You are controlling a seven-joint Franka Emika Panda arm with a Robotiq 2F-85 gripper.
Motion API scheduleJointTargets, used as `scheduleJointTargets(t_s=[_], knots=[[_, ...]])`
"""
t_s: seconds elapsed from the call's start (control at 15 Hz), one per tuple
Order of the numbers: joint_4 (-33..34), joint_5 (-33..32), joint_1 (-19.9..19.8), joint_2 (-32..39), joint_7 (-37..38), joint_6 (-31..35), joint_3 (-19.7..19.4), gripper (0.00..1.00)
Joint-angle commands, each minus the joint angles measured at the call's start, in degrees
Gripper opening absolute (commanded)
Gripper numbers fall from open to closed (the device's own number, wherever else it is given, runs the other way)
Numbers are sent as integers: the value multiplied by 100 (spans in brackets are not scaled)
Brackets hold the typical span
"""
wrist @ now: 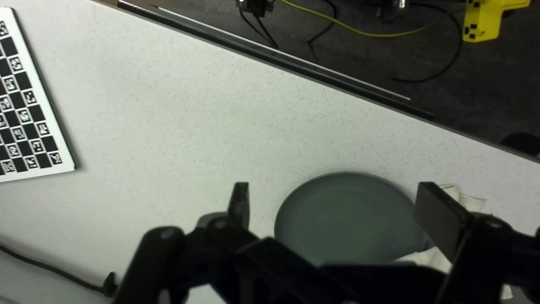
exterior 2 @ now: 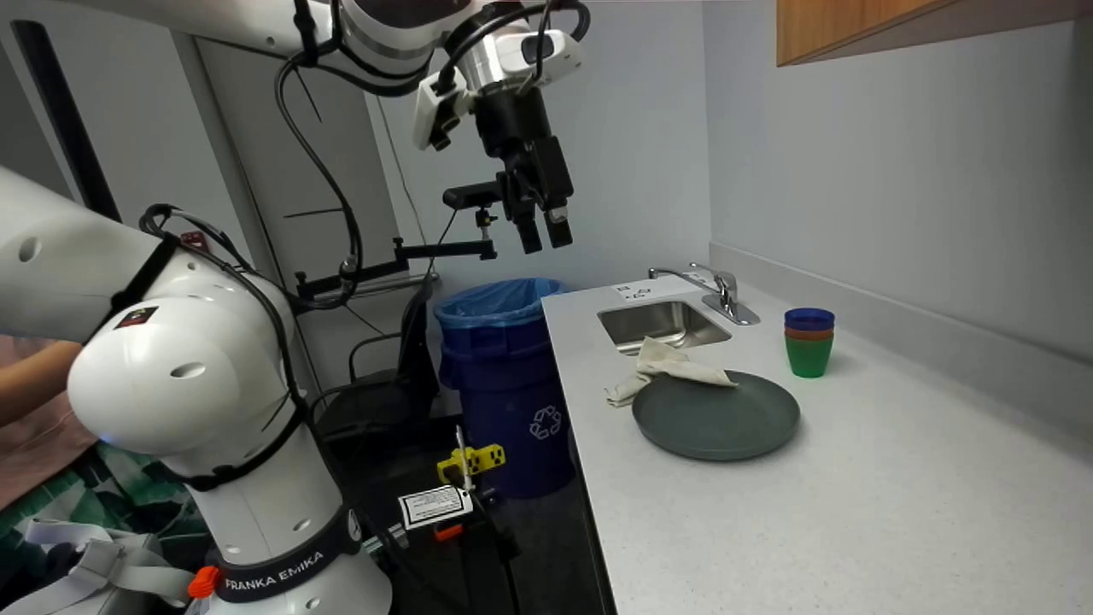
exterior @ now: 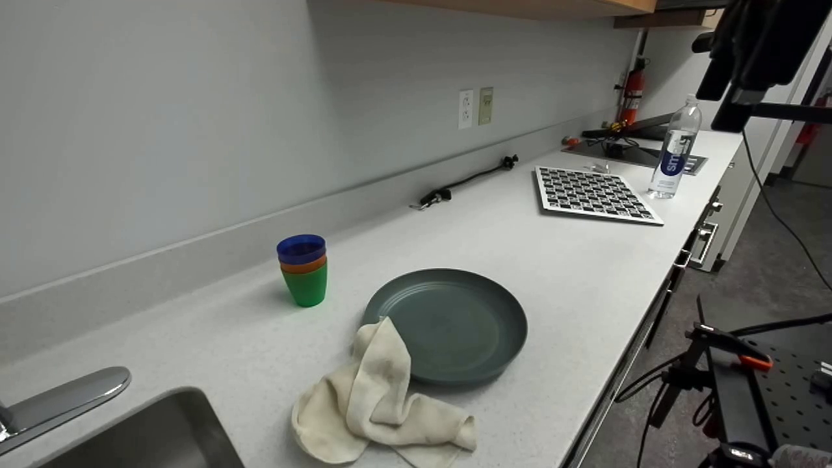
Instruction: Use the white towel to wipe the plate
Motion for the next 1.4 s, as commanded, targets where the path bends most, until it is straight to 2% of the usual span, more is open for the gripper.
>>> scheduleJointTargets(t_s=[0.0, 0.07, 0.2, 0.47, 0.73, 0.87, 0.93, 1.0, 1.13, 1.33], knots=[[-57, 430, 259, -12, -119, 248, -260, 100], [740, 314, 39, 1146, -293, 650, -362, 100], [931, 436, 106, 1445, -385, 1116, -467, 100], [1950, 881, 243, 2770, -827, 1625, -752, 100], [3243, 1640, 290, 4118, -1470, 1466, -813, 100], [3862, 2029, 249, 4708, -1737, 1217, -721, 100], [4166, 2009, 214, 4985, -1643, 956, -646, 100], [3320, 1797, 146, 4316, -1461, 1442, -625, 100], [3736, 1847, 149, 4740, -1457, 1231, -571, 100], [3906, 1850, 148, 4896, -1455, 1165, -561, 100]])
